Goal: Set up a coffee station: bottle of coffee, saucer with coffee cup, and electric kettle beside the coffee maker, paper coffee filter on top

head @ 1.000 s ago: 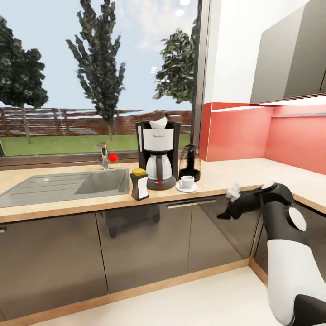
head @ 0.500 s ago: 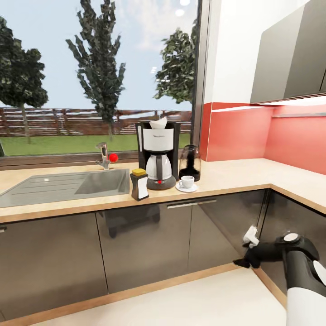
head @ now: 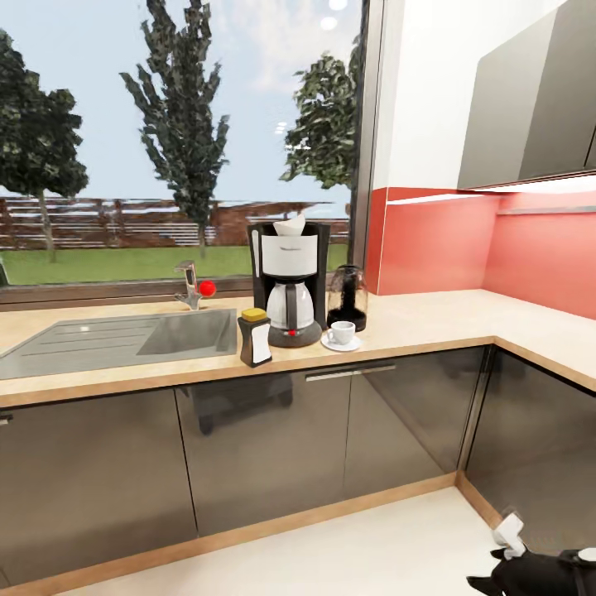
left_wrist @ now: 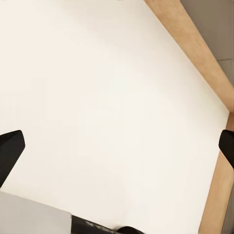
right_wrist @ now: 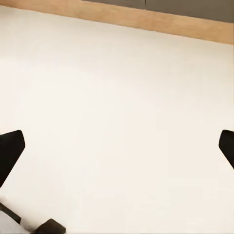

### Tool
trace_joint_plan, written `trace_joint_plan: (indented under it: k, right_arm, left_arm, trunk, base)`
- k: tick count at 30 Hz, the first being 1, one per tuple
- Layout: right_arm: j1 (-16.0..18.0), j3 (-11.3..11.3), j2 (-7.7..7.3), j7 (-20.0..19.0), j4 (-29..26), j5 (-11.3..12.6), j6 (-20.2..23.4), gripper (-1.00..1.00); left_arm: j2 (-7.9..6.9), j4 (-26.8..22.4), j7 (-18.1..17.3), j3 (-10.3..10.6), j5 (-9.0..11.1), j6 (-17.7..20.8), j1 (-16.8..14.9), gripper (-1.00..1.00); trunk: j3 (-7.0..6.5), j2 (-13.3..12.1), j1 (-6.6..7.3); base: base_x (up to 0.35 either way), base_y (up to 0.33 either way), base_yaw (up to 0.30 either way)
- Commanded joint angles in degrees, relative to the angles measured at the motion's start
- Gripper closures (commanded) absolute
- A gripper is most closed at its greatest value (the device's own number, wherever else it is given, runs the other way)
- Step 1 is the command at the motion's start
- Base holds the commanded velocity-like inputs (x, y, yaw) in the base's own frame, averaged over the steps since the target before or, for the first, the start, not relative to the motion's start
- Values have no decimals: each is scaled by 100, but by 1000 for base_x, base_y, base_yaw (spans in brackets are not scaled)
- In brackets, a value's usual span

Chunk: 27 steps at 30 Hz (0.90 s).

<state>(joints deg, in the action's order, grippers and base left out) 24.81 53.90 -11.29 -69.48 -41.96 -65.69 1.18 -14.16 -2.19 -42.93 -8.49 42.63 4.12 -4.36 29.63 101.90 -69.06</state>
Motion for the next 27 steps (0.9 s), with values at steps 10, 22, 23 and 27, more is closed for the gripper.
trace_joint_plan:
  k: [10,22,23,27]
  right_arm:
    - [-696,107,-100,1986,1509,-502,-443,-100]
    - [-714,101,-93,5389,3624,-2237,-454,-100]
    - [-715,100,-93,5448,3656,-2245,-454,-100]
    - [-715,96,-87,5606,3740,-2262,-452,-100]
  left_arm:
    - [10,25,-22,-279,-15,28,-4,-100]
    - [10,26,-22,-277,-18,27,-4,-100]
    - [10,26,-22,-277,-18,27,-4,-100]
    - [10,26,-22,-276,-18,27,-4,-100]
  trunk:
    - [6,3,0]
    - [6,3,0]
    - [6,3,0]
    - [6,3,0]
  base:
    - [0,0,0]
    - [0,0,0]
    - [0,0,0]
    - [0,0,0]
